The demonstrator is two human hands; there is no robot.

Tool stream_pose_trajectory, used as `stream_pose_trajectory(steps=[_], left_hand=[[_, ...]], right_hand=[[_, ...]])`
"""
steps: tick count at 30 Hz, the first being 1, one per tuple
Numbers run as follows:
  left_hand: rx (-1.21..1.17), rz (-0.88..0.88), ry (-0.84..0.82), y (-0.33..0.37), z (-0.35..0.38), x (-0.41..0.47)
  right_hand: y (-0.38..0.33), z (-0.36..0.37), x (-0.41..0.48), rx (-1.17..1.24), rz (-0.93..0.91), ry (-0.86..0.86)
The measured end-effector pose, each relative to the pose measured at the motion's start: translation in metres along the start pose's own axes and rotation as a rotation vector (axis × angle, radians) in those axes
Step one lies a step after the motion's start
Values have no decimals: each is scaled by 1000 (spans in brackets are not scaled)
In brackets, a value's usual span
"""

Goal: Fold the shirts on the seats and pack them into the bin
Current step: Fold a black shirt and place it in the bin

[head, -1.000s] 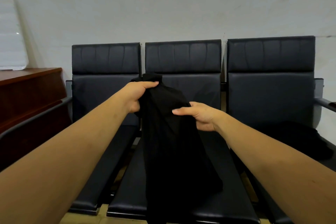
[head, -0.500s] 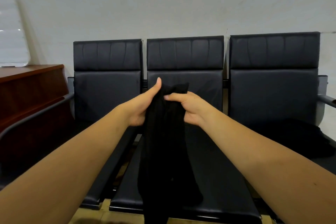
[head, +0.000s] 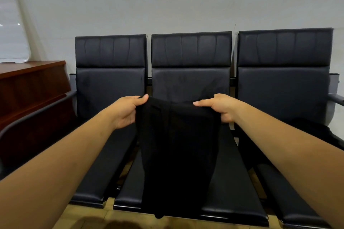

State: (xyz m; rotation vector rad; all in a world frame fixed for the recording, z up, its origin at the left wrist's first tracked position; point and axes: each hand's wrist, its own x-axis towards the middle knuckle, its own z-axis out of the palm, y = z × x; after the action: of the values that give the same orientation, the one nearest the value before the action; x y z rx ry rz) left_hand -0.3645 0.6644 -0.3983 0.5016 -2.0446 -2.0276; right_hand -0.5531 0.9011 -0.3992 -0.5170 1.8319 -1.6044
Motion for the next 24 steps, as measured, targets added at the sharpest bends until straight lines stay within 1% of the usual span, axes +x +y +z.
stream_pose_trajectory(steps=[2,4,6,9,11,13,16,19,22,24], left_hand=[[-1,-7,64,0,-7,3],[-33,-14,132,-1,-14,5],[-138,-15,194,-1,-20,7],[-262,-9,199,2,-31,7],[-300,-24,218,5,-37,7],[-306,-50,259,11,-41,5],[-288,-23,378,20,-45,4],[-287,23,473,28,-50,6],[-351,-36,482,31,-52,8],[-376,-58,501,28,-56,12]], right_hand=[[0,-9,-3,23,45,6],[-2,-17,-8,97,100,-14],[-2,-26,-15,204,80,-65],[-1,-41,-12,344,14,-70],[-2,-48,-7,318,-8,-54],[-2,-53,-2,216,-26,10],[-5,-62,4,136,-56,67],[-13,-68,-1,235,-38,43],[-16,-74,-3,335,-37,-4],[-13,-77,-5,324,-63,6]])
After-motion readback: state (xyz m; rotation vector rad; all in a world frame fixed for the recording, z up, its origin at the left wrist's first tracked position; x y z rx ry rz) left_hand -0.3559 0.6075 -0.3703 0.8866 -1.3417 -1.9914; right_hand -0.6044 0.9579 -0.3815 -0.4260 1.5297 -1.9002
